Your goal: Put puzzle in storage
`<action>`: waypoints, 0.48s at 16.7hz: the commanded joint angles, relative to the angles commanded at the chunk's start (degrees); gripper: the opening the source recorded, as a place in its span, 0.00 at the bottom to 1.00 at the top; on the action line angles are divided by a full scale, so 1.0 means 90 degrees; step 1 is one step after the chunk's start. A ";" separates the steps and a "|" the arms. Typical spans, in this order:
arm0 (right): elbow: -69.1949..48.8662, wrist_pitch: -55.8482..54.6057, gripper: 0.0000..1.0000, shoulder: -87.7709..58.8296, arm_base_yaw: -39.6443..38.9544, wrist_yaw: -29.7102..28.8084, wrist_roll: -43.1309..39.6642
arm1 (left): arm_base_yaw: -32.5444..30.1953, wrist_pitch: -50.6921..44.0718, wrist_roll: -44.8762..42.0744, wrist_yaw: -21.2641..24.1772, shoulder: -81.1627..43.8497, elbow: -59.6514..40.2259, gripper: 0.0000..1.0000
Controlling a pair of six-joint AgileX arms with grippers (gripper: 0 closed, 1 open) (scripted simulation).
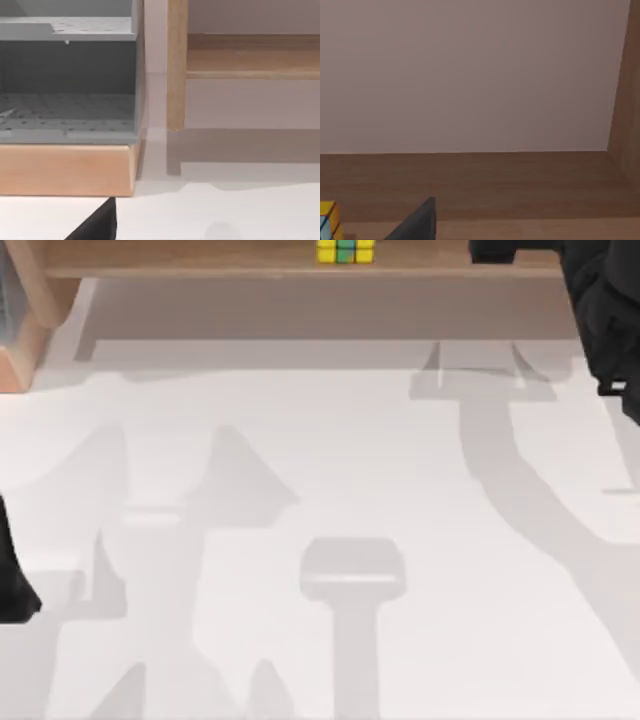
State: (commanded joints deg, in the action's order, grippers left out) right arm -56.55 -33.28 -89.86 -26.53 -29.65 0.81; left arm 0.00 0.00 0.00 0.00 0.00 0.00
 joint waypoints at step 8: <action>-0.2538 -0.1487 1.00 -0.4168 -0.1311 -0.1229 0.0018 | 0.0000 0.0000 0.0000 0.0000 0.0000 0.0000 1.00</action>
State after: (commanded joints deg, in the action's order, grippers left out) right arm -79.40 -46.66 -127.37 -38.33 -40.71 0.97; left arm 0.00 0.00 0.00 0.00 0.00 0.00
